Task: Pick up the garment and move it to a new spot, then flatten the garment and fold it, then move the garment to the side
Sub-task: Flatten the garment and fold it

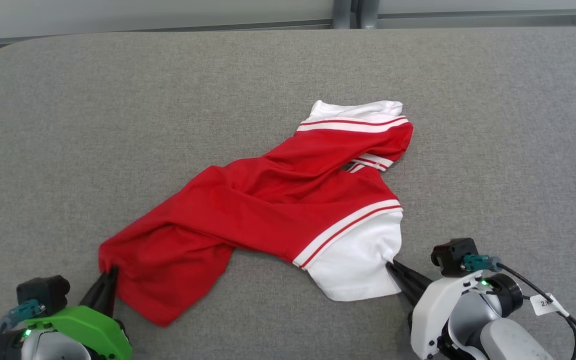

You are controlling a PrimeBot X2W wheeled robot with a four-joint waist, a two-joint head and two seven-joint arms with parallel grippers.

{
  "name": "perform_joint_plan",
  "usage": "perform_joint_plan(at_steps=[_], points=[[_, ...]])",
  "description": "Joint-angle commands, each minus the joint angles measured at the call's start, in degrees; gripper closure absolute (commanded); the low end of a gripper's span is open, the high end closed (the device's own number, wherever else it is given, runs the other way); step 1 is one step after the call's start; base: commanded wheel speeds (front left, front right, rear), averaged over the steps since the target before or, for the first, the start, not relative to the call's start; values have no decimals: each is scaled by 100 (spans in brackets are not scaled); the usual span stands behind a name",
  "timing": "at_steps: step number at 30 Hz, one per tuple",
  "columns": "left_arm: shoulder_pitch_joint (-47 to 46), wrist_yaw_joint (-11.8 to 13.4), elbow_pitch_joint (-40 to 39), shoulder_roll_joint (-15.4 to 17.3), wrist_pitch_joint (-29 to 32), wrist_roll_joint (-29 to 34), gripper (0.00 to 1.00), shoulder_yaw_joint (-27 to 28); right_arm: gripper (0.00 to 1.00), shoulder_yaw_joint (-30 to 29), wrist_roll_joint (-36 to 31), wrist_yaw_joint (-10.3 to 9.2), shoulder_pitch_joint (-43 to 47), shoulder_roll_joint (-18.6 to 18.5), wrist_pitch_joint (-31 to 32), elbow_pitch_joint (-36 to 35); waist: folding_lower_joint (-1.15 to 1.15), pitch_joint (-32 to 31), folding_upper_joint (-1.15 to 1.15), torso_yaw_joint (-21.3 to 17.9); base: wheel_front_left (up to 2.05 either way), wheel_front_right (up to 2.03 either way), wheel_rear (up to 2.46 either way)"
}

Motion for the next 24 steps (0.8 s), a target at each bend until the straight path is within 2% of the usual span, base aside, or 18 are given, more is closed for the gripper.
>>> perform_joint_plan(at_steps=[1, 13, 24], points=[[-57, 20, -54, 55, -47, -29, 100, 41, 100, -32, 59, 3, -91, -5, -27, -3, 0, 3, 66, 1, 0, 0, 0], [271, 253, -1188, 322, 75, -112, 100, 299, 100, -1048, 685, 2, -370, -56, -269, -583, 0, -21, 66, 16, 0, 0, 0], [403, 349, -2066, 445, 378, -272, 100, 379, 100, -1731, 665, 2, -555, -205, -186, -1017, 0, -124, 66, 39, 0, 0, 0]])
